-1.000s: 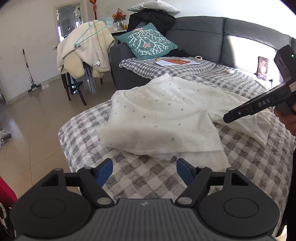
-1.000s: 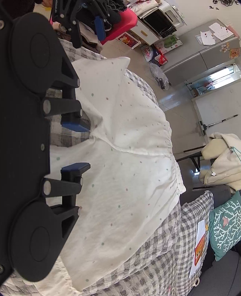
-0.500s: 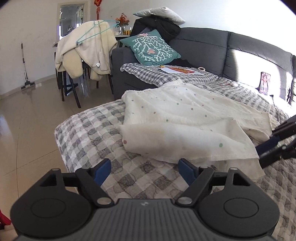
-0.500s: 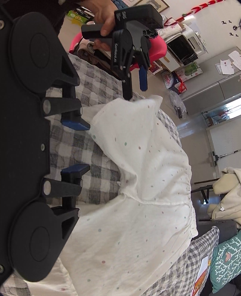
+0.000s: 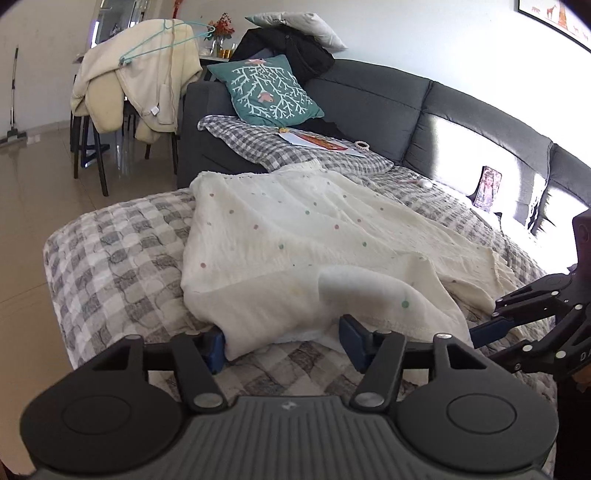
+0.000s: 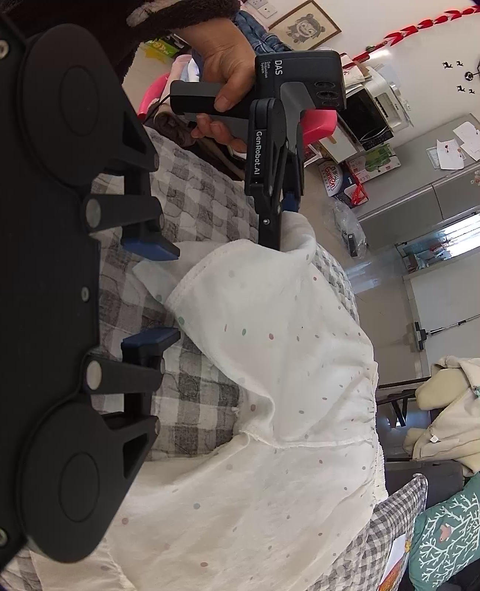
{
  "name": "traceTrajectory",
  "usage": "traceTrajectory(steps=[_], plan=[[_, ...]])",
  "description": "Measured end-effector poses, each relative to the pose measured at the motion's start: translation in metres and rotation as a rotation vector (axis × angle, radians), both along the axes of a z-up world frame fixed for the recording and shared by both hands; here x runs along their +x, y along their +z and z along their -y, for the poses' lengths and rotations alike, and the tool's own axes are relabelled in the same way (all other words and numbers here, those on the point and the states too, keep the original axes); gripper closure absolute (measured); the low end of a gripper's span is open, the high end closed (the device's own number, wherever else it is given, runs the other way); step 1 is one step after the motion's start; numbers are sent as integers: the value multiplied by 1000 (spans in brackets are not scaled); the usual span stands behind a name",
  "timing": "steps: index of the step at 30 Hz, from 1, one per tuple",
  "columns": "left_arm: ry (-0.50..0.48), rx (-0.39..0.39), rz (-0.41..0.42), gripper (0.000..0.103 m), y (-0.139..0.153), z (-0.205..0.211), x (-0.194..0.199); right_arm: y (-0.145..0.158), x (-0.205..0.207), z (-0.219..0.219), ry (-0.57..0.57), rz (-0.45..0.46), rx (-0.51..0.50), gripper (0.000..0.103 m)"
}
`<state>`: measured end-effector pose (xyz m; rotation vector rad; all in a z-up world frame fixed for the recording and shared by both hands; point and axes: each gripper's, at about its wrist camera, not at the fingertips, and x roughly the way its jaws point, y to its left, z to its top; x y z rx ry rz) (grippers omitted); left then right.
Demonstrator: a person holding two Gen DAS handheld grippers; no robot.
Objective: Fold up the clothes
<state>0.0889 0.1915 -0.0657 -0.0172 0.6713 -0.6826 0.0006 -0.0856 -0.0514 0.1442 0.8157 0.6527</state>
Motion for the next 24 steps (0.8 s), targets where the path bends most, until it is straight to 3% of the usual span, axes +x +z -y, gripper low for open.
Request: traceTrajectory(steps=[1, 2, 3, 9, 12, 14, 15, 17, 18, 19, 21, 24], plan=[[-13, -11, -26, 70, 3, -2, 0, 0, 0, 0, 2, 2, 7, 67], [-23, -23, -48, 71, 5, -5, -1, 1, 0, -1, 9, 3, 11, 83], [-30, -35, -63, 73, 8, -8, -3, 3, 1, -2, 18, 6, 16, 88], [-44, -142, -49, 80, 30, -29, -21, 29, 3, 19, 33, 27, 128, 91], [-22, -211, -34, 80, 36, -40, -26, 36, 9, 36, 16, -14, 213, 91], [9, -217, -45, 80, 38, -45, -26, 37, 15, 48, -15, -65, 268, 91], [18, -204, -65, 77, 36, -46, -25, 36, 17, 49, -26, -76, 269, 91], [30, -175, -131, 57, 31, -47, -21, 30, 24, 52, -70, -113, 212, 88], [32, -157, -165, 37, 28, -46, -19, 26, 26, 52, -87, -130, 177, 87], [32, -135, -178, 30, 24, -44, -19, 22, 28, 51, -87, -144, 157, 81], [31, -91, -203, 30, 18, -39, -18, 13, 31, 49, -88, -173, 117, 70], [-2, -52, -174, 30, 10, -29, -19, 6, 29, 45, -68, -186, 99, 66]])
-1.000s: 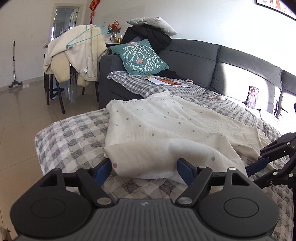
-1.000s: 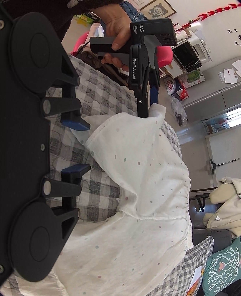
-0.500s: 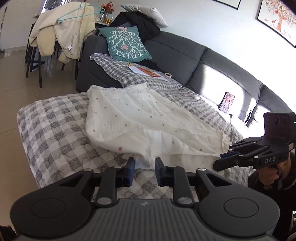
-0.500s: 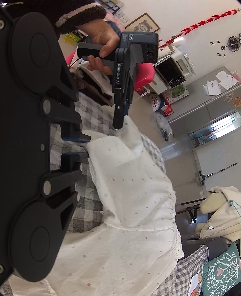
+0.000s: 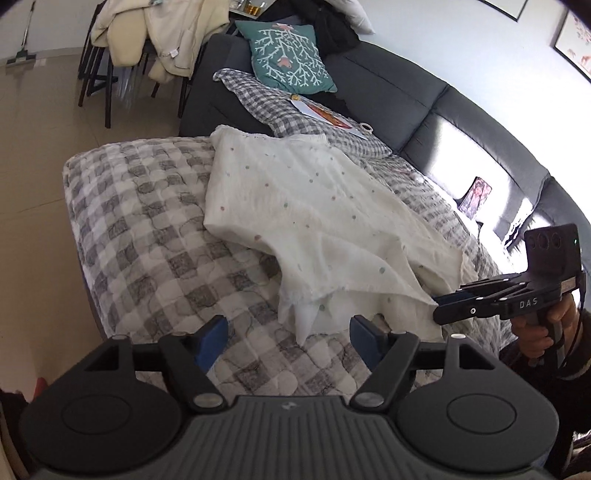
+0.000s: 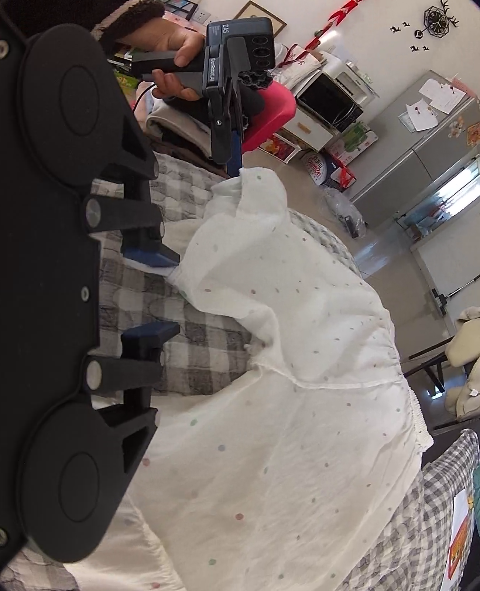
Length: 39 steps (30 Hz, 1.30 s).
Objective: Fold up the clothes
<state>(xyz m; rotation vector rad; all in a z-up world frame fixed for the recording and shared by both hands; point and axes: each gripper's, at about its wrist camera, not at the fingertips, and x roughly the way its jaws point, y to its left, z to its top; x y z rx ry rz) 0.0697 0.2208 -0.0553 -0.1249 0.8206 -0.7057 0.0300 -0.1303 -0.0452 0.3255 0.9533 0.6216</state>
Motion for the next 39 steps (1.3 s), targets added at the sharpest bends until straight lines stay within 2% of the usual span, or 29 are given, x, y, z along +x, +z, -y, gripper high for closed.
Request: traceTrajectory(steps=[4, 6, 8, 9, 10, 12, 13, 19, 21, 24, 25, 27, 29, 30, 31, 33, 34, 35, 36, 38, 39], plan=[[-37, 18, 59, 32, -6, 11, 1, 1, -9, -8, 64, 34, 3, 61], [-16, -10, 57, 35, -9, 13, 5, 3, -14, -14, 97, 54, -6, 59], [27, -27, 25, 60, -11, 11, 12, 3, -18, -19, 106, 80, -27, 58], [48, -35, 9, 92, -12, 11, 15, 2, -21, -23, 105, 98, -41, 58], [69, -47, -10, 98, -13, 10, 18, 1, -23, -26, 94, 122, -54, 59], [101, -80, -57, 98, -13, 5, 21, -3, -25, -34, 97, 171, -88, 77], [112, -88, -76, 98, -11, 3, 21, -3, -25, -35, 107, 176, -93, 92], [143, -191, -139, 98, 15, -30, 7, 21, -26, -16, 131, 176, 27, 95], [146, -213, -147, 98, 22, -39, -3, 28, -26, -7, 127, 149, 65, 95], [132, -133, -153, 98, 22, -43, -13, 32, -19, 3, 121, 80, 126, 95], [130, -80, -159, 98, 19, -41, -16, 32, -18, 4, 120, 72, 114, 95], [128, 63, -175, 97, 7, -35, -23, 28, -17, 3, 121, 58, 34, 95], [126, 153, -164, 94, -1, -31, -29, 18, -18, -3, 120, 45, -90, 94], [127, 182, -147, 88, -3, -31, -33, 14, -20, -6, 117, 56, -139, 94], [132, 187, -126, 75, -3, -32, -36, 11, -22, -8, 115, 67, -188, 92], [155, 184, -58, 63, 2, -35, -44, 9, -31, -10, 120, 118, -235, 88], [162, 182, 0, 56, 6, -35, -50, 12, -37, -9, 124, 155, -235, 80], [160, 193, 53, 51, 9, -33, -56, 14, -45, -10, 131, 204, -238, 72], [148, 215, 131, 46, 12, -29, -64, 17, -53, -11, 140, 256, -244, 71], [80, 266, 288, 42, 13, -15, -81, 21, -66, -17, 163, 362, -283, 71], [57, 284, 324, 40, 13, -11, -85, 22, -76, -23, 184, 433, -314, 71]])
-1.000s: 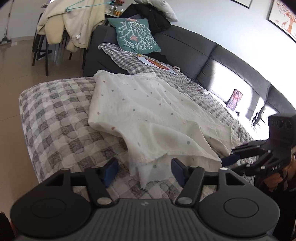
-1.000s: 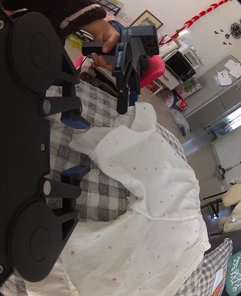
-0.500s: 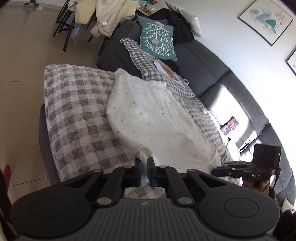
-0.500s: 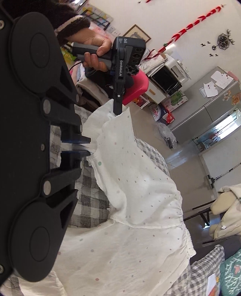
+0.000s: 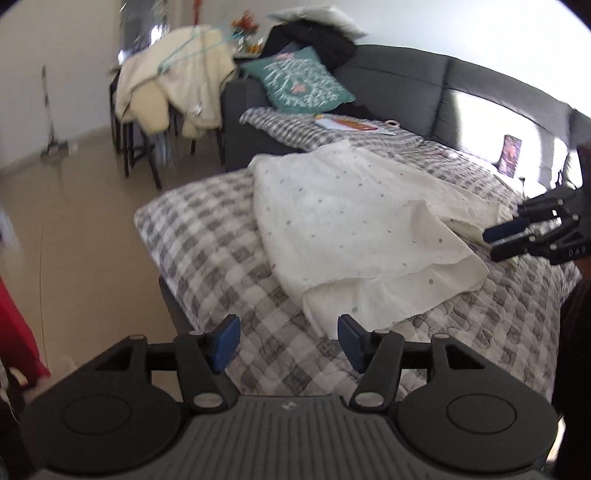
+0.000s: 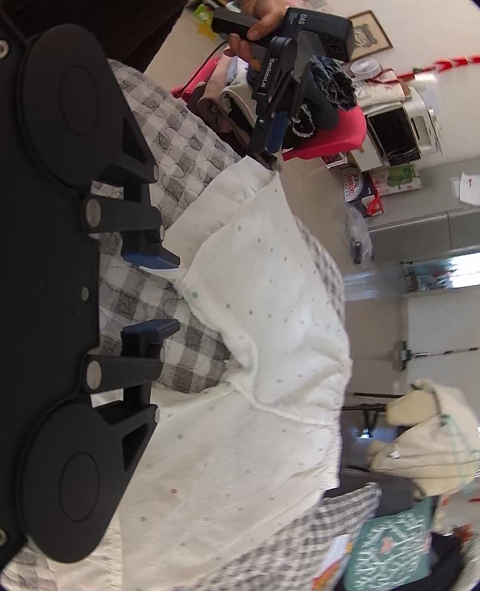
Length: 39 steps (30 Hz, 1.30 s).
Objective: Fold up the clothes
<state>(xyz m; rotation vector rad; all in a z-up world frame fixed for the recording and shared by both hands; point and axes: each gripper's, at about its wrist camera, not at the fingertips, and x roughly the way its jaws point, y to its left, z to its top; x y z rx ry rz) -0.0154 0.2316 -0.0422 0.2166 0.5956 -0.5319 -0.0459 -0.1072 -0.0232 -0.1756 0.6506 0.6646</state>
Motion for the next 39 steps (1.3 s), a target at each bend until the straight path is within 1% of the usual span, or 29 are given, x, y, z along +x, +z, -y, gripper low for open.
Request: traceTrajectory(steps=[1, 3, 5, 7, 10, 13, 17, 26, 30, 31, 32, 33, 34, 37, 39], plan=[[-22, 22, 15, 38, -2, 6, -2, 0, -5, -6, 26, 46, -25, 72], [-67, 79, 14, 38, -11, 19, -6, -2, -16, -18, 89, 131, -86, 72], [-84, 143, 19, 37, -21, 28, -7, -5, -23, -28, 136, 185, -140, 73], [-77, 142, 49, 36, -26, 29, -7, -15, -29, -39, 172, 242, -225, 73], [-52, 143, 91, 35, -28, 32, -5, -27, -32, -49, 189, 289, -298, 74], [-57, 165, 135, 35, -32, 40, -5, -35, -31, -57, 206, 319, -316, 75], [-52, 160, 163, 35, -32, 47, 0, -41, -28, -68, 232, 347, -298, 75], [-61, 129, 164, 35, -24, 55, 6, -45, -19, -104, 287, 401, -244, 75], [-65, 133, 165, 35, -21, 58, 5, -46, -12, -117, 290, 401, -215, 75], [-63, 140, 167, 35, -20, 58, 5, -46, -10, -120, 288, 403, -216, 82], [-61, 148, 170, 35, -20, 58, 4, -46, -8, -122, 286, 406, -218, 94], [-62, 156, 172, 35, -19, 59, 3, -44, -6, -123, 281, 404, -217, 95], [-66, 161, 174, 35, -19, 59, 2, -39, -1, -121, 269, 379, -188, 95], [-74, 171, 188, 35, -18, 63, -4, -16, 28, -102, 203, 207, 19, 98], [-68, 173, 208, 35, -17, 66, -7, -8, 40, -92, 166, 168, 85, 100]])
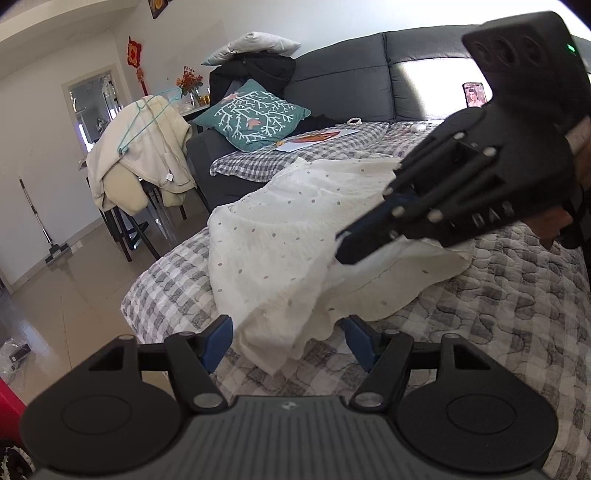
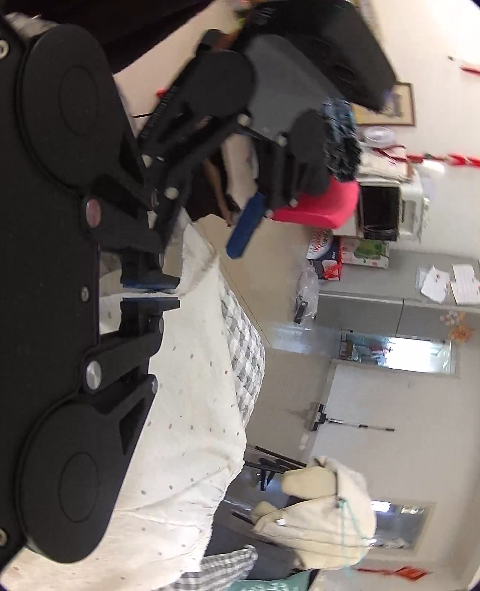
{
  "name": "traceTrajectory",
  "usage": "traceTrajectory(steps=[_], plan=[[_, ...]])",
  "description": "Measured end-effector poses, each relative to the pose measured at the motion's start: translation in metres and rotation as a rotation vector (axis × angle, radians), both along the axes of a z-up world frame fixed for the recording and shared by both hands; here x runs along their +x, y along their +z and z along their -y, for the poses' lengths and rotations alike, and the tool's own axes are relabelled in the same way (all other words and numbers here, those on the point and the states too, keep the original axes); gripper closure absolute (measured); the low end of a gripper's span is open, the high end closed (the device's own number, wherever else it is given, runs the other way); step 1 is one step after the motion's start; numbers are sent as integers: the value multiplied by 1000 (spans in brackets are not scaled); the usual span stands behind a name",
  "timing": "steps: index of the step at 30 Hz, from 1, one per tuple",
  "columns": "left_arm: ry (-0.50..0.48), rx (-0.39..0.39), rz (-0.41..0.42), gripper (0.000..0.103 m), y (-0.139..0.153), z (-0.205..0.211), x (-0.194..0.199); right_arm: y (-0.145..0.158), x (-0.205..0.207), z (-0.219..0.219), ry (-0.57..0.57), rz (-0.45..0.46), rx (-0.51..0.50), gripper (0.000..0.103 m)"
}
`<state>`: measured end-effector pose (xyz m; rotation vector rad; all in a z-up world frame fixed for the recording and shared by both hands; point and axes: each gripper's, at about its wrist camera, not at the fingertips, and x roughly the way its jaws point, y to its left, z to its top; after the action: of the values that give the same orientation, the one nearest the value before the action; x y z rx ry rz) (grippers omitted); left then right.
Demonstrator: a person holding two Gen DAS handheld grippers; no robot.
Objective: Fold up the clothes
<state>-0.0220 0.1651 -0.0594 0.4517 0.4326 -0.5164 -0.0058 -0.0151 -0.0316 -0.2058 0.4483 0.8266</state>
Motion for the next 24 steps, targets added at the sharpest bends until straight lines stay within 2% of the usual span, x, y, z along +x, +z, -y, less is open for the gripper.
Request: traceTrajectory(steps=[5, 11, 15, 17, 20, 22, 24], plan=[[69, -30, 36, 35, 4, 3, 5, 15, 23, 25, -45, -104, 139, 100], [196, -93, -9, 35, 7, 3, 17, 21, 18, 30, -45, -81, 149, 100], [355, -55, 19, 35, 3, 12, 22, 23, 12, 31, -18, -82, 161, 100], [440, -48, -5, 36, 2, 10, 26, 24, 8, 30, -9, -66, 154, 100], [518, -79, -81, 41, 1, -6, 32, 24, 6, 32, -23, -60, 144, 100], [533, -126, -128, 55, 0, -17, 34, 22, 6, 31, -46, -55, 123, 100], [534, -159, -167, 62, -1, -25, 35, 18, 3, 31, -65, -51, 99, 99]])
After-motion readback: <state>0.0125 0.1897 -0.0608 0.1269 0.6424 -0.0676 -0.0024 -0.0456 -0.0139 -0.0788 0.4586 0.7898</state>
